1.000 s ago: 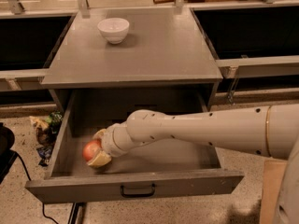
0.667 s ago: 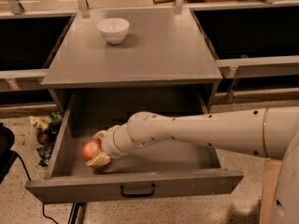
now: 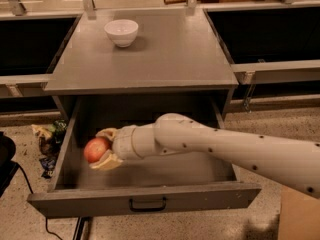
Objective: Pick apple from top drawer and place on counter
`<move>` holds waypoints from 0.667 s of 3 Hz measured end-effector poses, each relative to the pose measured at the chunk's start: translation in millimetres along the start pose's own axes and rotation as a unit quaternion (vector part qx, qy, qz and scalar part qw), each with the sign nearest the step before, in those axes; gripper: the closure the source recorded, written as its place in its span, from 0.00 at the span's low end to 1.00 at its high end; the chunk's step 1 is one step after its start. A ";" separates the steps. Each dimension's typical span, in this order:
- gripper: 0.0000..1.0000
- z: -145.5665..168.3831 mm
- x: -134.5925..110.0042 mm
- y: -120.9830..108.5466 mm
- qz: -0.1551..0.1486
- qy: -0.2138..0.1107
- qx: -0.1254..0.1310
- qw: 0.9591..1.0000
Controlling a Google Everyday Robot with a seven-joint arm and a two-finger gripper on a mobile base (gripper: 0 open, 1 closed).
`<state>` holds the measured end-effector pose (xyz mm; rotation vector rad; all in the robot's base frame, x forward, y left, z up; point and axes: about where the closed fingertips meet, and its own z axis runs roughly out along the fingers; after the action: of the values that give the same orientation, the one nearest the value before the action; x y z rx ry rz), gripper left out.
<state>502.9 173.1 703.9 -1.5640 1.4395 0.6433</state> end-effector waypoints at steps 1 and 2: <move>1.00 -61.5 -28.4 -19.1 -0.040 -0.025 0.044 0.998; 1.00 -91.2 -10.3 -27.9 -0.030 -0.014 0.074 0.997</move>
Offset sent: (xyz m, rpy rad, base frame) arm 0.0002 -0.0328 0.0519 0.0452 -0.1043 -0.0159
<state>510.7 97.7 762.7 -1.4707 1.3821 0.5095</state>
